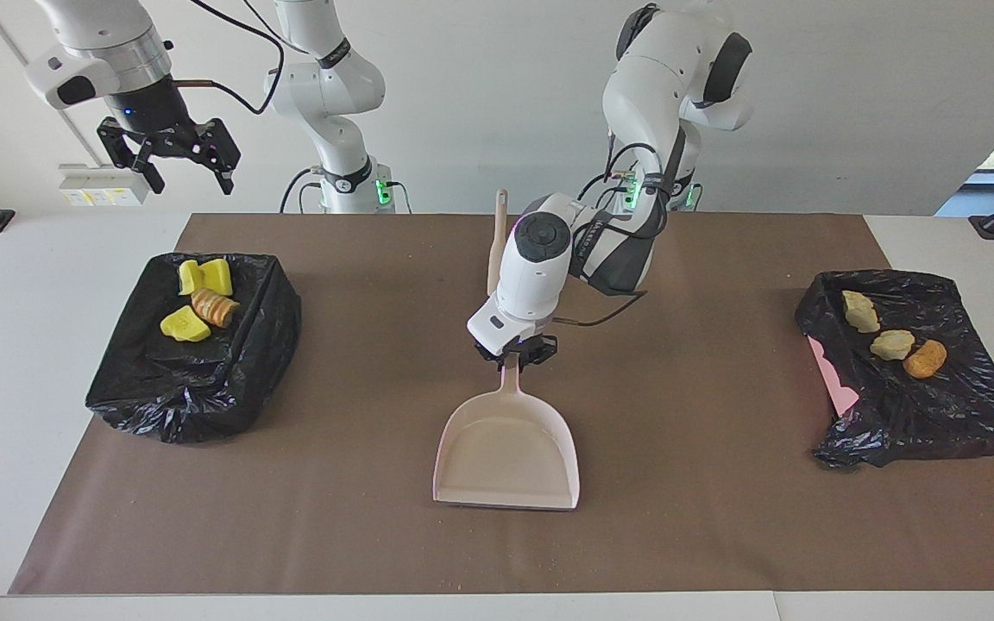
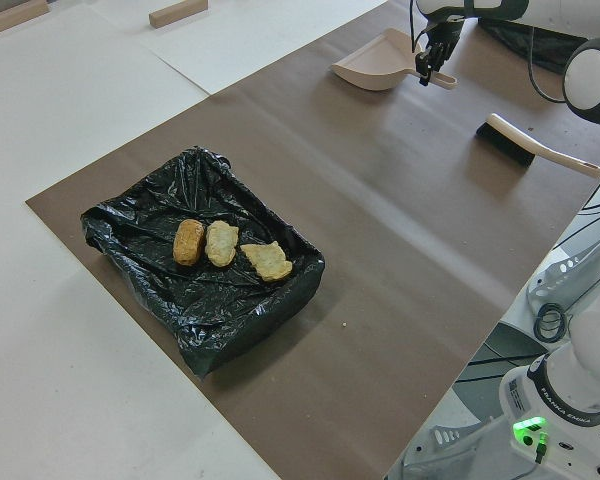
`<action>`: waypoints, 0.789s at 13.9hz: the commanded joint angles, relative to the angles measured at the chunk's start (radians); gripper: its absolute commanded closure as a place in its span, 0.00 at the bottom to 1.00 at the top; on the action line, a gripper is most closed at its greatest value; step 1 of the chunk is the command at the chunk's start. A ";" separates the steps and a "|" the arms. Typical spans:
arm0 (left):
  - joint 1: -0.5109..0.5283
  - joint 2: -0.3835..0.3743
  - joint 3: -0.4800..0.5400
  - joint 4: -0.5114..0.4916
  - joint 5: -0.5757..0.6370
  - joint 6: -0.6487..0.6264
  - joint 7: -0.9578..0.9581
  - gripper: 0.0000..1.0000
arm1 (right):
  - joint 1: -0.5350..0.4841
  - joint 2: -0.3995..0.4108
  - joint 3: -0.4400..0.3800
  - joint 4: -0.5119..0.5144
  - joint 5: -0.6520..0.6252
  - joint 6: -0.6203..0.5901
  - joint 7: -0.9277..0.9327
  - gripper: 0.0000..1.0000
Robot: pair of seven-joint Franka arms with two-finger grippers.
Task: Sweep and dump trash in bin
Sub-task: 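Bring the empty dustpan back and set it on the mat with the left gripper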
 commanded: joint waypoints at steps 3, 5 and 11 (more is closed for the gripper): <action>-0.017 -0.009 0.010 -0.015 -0.005 0.015 -0.013 0.35 | -0.006 -0.020 0.010 -0.025 -0.021 0.011 -0.013 0.00; -0.014 -0.012 0.015 -0.014 -0.003 0.010 -0.013 0.05 | -0.004 -0.020 0.009 -0.025 -0.021 0.011 -0.013 0.00; 0.026 -0.260 0.094 -0.266 -0.003 0.007 0.002 0.00 | -0.009 -0.016 0.009 -0.017 -0.021 0.006 -0.024 0.00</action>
